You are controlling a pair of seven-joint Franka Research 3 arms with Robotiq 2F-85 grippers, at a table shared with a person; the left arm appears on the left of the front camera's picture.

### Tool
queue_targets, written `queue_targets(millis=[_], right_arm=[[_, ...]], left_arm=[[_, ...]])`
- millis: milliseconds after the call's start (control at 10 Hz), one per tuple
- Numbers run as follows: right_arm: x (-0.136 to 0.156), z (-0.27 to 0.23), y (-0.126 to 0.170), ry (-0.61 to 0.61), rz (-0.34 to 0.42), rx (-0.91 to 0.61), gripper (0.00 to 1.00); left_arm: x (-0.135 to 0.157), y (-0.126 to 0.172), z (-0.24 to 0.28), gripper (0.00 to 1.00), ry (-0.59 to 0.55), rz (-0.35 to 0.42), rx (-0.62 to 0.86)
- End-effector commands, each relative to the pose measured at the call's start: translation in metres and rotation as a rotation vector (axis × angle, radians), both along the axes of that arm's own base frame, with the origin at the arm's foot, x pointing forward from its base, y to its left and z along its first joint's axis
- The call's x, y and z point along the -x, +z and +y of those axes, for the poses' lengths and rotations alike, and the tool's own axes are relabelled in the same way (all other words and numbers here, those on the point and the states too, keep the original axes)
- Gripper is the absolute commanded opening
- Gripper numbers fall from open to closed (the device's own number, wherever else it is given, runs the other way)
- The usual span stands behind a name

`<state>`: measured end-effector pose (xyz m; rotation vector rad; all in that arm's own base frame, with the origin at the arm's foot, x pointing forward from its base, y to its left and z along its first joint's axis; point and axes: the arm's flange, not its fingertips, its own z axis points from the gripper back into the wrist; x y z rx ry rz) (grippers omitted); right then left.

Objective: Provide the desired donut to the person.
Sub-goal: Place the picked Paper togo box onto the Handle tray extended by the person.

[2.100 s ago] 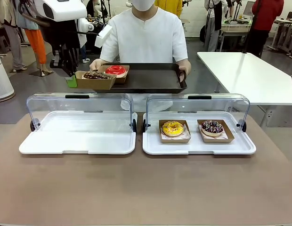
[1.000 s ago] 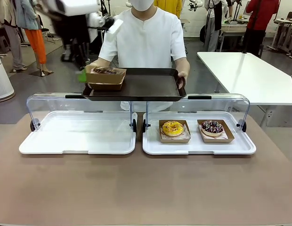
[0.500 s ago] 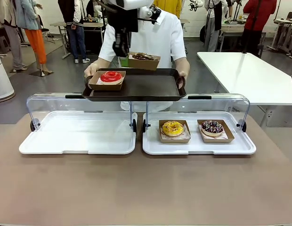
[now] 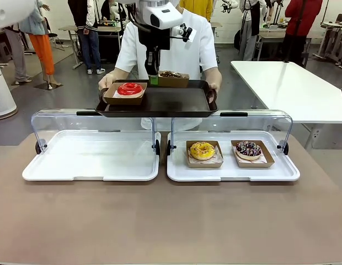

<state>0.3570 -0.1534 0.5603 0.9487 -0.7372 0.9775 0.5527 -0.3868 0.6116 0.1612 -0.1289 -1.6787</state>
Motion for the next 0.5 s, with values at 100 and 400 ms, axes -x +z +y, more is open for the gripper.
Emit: queue_targets(millis=[100, 400], right_arm=[[-0.001, 0.000, 0.000, 0.003, -0.011, -0.016, 1.00], [-0.001, 0.000, 0.000, 0.003, -0.011, -0.016, 1.00]], left_arm=[[-0.011, -0.003, -0.005, 0.01, 0.028, 0.015, 0.004], [-0.020, -0.021, -0.003, 0.01, 0.026, 0.026, 0.017]])
